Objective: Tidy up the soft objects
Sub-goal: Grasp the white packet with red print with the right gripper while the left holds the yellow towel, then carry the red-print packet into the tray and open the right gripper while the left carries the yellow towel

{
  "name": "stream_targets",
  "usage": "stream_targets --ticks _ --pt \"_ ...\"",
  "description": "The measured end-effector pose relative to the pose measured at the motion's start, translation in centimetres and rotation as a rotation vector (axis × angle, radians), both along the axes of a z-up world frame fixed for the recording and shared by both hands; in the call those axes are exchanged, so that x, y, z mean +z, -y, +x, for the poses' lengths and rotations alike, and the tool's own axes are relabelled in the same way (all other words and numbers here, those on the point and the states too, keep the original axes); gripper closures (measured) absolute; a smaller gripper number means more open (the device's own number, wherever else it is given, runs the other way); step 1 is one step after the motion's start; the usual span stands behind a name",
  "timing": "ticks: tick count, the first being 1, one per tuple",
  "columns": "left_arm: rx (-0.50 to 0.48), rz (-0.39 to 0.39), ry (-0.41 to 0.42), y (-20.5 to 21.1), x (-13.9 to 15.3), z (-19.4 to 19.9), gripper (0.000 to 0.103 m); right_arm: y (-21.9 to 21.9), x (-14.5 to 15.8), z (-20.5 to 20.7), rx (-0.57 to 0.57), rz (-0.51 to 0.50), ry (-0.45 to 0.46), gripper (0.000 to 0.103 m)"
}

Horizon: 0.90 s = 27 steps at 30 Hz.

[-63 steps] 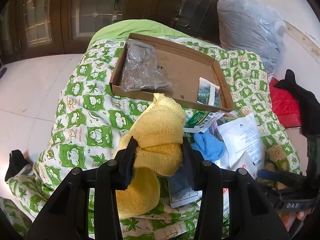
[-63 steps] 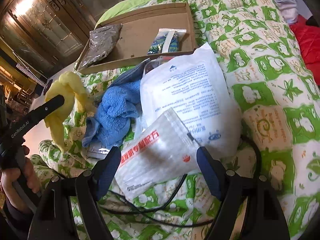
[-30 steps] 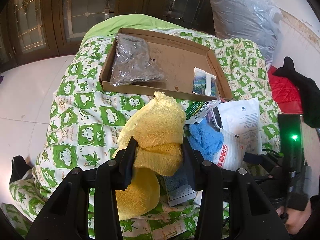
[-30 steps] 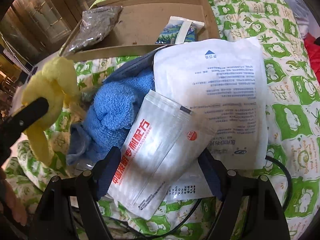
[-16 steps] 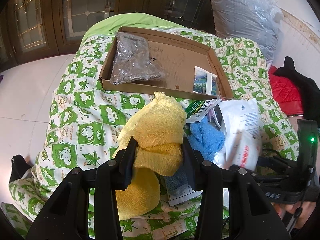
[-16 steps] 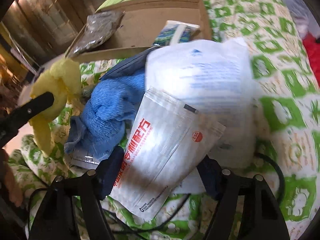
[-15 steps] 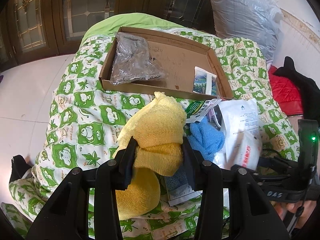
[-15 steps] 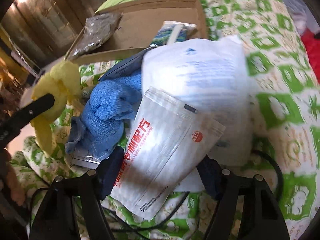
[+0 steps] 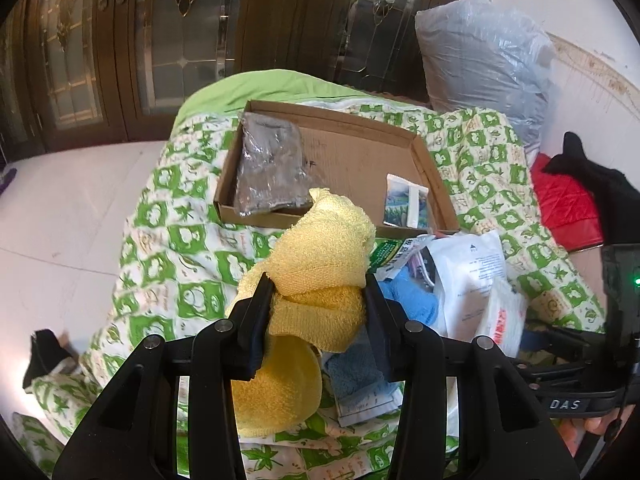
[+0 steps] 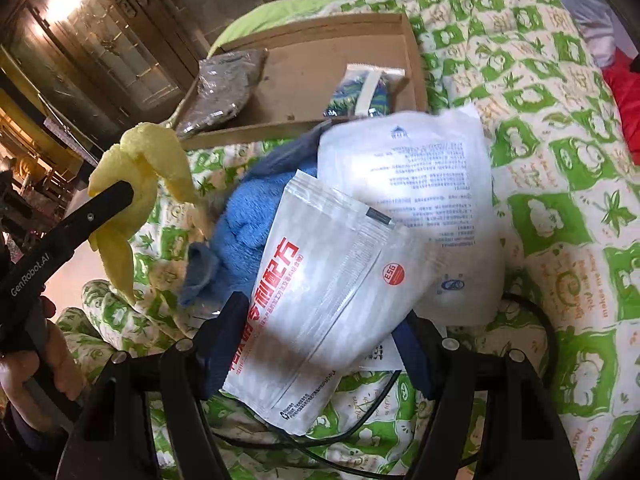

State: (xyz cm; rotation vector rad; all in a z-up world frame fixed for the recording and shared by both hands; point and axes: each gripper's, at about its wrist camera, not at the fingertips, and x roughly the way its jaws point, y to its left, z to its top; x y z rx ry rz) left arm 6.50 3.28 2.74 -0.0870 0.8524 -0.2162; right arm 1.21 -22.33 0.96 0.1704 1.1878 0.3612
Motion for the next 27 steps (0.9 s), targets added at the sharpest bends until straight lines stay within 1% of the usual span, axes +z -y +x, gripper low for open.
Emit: stream_targets --ticks 3,11,15,20,27 --pt "-0.001 0.047 0.001 0.8 0.2 0.1 0.061 0.0 0.2 -0.1 0.006 0.005 0.009 0.032" --pt "-0.015 0.098 0.011 2.3 0.9 0.1 0.061 0.4 0.8 -0.3 0.012 0.020 0.016 0.032" --pt "-0.015 0.099 0.010 2.6 1.0 0.1 0.061 0.5 1.2 0.0 0.016 0.019 0.023 0.032" --pt "-0.022 0.108 0.008 3.0 1.1 0.3 0.061 0.8 1.1 0.7 0.023 0.027 -0.011 0.032" --pt "-0.034 0.112 0.010 3.4 1.3 0.6 0.061 1.1 1.0 1.5 0.036 0.002 -0.038 0.032"
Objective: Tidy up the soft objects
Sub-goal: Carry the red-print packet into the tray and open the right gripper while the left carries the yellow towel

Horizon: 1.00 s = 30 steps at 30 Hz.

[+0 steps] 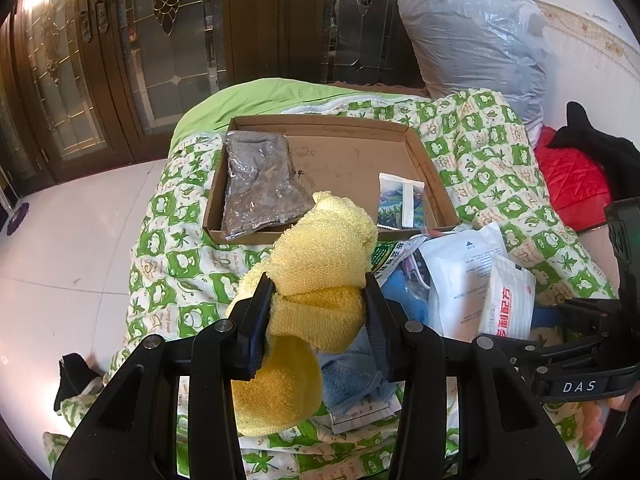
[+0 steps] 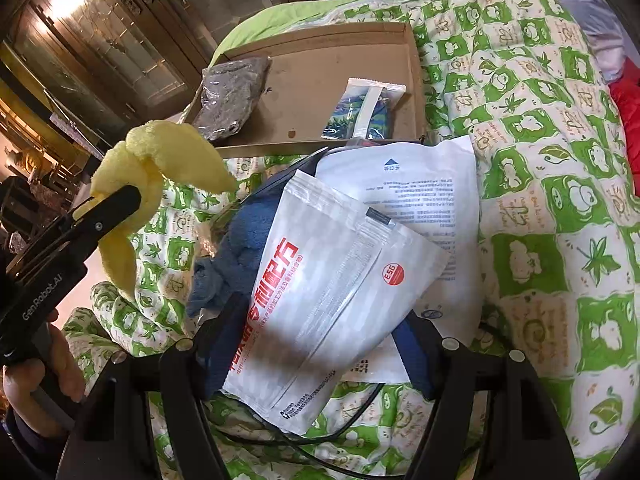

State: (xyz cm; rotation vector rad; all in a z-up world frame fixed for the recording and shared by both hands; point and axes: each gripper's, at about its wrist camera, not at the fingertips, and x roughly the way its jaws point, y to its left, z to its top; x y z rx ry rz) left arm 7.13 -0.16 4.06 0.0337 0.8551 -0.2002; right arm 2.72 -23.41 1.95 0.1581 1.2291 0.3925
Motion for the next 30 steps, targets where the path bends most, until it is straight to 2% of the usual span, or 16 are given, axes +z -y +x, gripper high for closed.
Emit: stream_targets --ticks 9,17,30 --pt "-0.009 0.011 -0.006 0.3 -0.2 0.2 0.061 0.0 0.5 0.6 0.041 -0.043 0.001 0.032" --pt "-0.014 0.019 -0.010 0.4 -0.3 0.5 0.061 0.5 0.5 2.0 0.093 -0.076 -0.043 0.032" --pt "-0.032 0.043 -0.020 1.0 -0.6 1.5 0.061 -0.1 1.7 4.3 0.155 -0.125 -0.008 0.032"
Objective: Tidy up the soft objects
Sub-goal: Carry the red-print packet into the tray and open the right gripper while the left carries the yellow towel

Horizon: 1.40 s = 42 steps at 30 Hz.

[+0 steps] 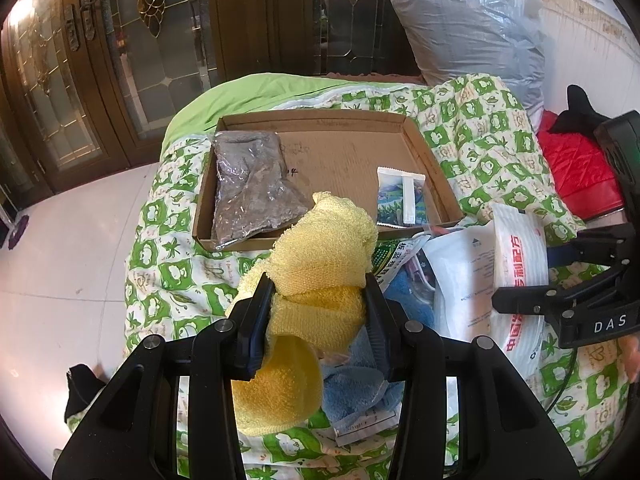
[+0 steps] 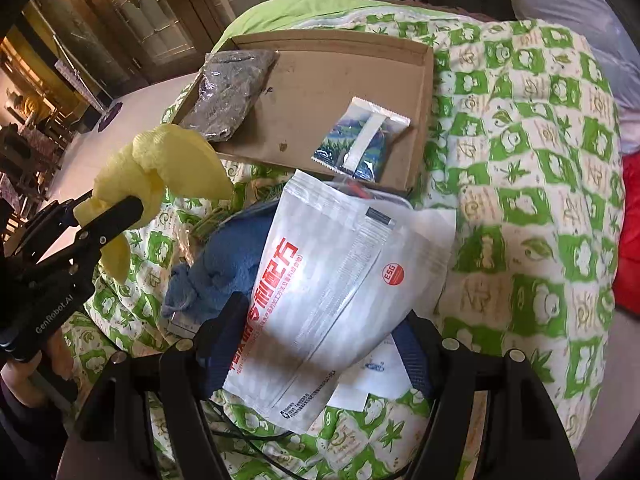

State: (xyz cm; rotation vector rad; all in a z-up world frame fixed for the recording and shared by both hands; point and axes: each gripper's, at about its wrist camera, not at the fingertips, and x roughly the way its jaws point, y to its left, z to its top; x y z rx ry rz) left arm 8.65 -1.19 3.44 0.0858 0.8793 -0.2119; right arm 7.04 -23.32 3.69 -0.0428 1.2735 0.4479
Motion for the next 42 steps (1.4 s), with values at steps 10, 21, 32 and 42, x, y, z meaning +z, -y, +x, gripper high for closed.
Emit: stream_targets --ticks 10,21,32,42 --pt "0.014 -0.024 0.017 -1.4 2.4 2.7 0.061 0.3 0.1 2.0 0.002 -0.023 0.008 0.032" --pt "0.061 -0.075 0.018 -3.1 5.5 9.0 0.061 -0.9 1.4 5.1 0.014 -0.004 0.050 0.032" --pt "0.082 -0.226 -0.002 -1.9 5.7 15.0 0.061 -1.6 1.8 10.3 -0.041 -0.005 0.084 0.032" --pt "0.185 -0.253 -0.049 -2.6 0.4 19.3 0.061 -2.6 -0.3 15.1 -0.093 -0.017 0.067 0.032"
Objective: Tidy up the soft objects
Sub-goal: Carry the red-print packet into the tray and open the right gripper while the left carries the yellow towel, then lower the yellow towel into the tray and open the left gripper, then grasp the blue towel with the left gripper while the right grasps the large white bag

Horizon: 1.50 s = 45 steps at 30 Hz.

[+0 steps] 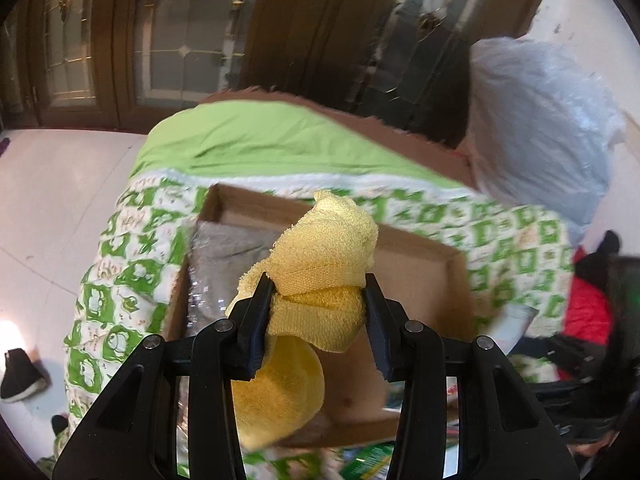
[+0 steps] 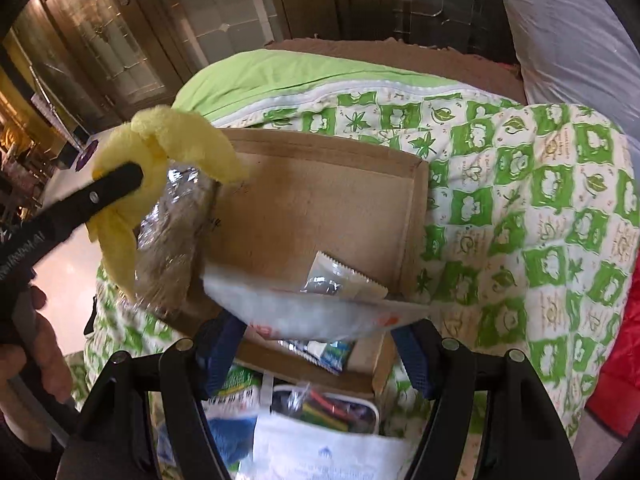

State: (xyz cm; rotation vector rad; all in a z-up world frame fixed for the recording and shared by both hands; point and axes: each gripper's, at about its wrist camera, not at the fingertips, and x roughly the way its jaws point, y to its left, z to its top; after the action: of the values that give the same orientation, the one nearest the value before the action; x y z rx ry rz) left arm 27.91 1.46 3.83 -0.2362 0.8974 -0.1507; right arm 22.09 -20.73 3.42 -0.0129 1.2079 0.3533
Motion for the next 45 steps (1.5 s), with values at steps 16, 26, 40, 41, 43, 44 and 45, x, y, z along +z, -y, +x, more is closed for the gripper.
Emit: stream_targets --ticks 16,26,40,41,43,44,45 --pt "-0.037 0.212 -0.019 1.1 -4.0 -0.6 0.056 -1.6 -4.2 2.6 -0.016 0.021 -0.089 0.034" --pt "-0.084 0.220 -0.005 1.4 -1.1 -6.4 0.047 2.2 -2.3 -1.9 -0.080 0.098 -0.147 0.023" --pt "-0.210 0.183 -0.140 3.5 -5.8 -19.4 0.047 6.5 -3.3 -11.9 -0.153 0.160 -0.189 0.000" --pt "-0.228 0.196 -0.133 4.1 -5.8 -19.7 0.047 6.9 -4.1 -12.4 -0.165 0.155 -0.199 0.000" --pt "-0.256 0.221 -0.102 5.1 -5.4 -20.0 0.047 7.3 -4.8 -13.0 -0.174 0.141 -0.207 0.000" --pt "-0.265 0.219 -0.089 5.4 -5.2 -20.2 0.047 7.2 -4.8 -13.2 -0.165 0.120 -0.188 0.000" --pt "-0.274 0.212 -0.081 5.8 -5.1 -20.3 0.047 6.9 -4.6 -13.4 -0.157 0.110 -0.177 0.000"
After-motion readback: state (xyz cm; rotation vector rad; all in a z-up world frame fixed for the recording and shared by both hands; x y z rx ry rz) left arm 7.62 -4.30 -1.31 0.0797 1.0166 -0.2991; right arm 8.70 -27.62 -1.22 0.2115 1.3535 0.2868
